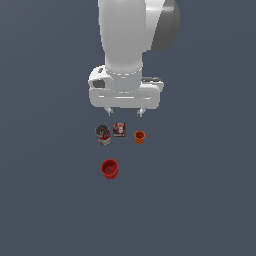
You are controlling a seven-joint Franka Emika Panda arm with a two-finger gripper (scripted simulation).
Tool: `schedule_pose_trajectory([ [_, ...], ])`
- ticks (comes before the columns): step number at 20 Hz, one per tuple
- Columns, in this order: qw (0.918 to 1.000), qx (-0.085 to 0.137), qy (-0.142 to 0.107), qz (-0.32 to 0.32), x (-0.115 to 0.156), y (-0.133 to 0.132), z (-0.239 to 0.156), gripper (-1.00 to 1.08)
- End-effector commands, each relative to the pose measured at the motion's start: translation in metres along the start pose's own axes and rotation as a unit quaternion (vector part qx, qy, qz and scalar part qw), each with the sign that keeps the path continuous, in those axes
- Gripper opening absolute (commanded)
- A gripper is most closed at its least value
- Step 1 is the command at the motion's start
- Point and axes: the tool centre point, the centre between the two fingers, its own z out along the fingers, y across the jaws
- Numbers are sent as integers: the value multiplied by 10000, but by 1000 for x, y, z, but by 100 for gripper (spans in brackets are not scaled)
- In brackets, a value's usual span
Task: Pick up a designated object from a clutter of objects.
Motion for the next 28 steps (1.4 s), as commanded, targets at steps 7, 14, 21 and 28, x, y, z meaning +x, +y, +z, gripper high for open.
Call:
schedule_pose_trajectory([
  [7,9999,-28,0,-105,-2,3,-1,100],
  [14,9998,-45,-1,-172,-3,6,-2,100],
  [21,9998,-34,1,-175,-5,15,12,100],
  [28,9998,-10,6,-176,-12,40,49,100],
])
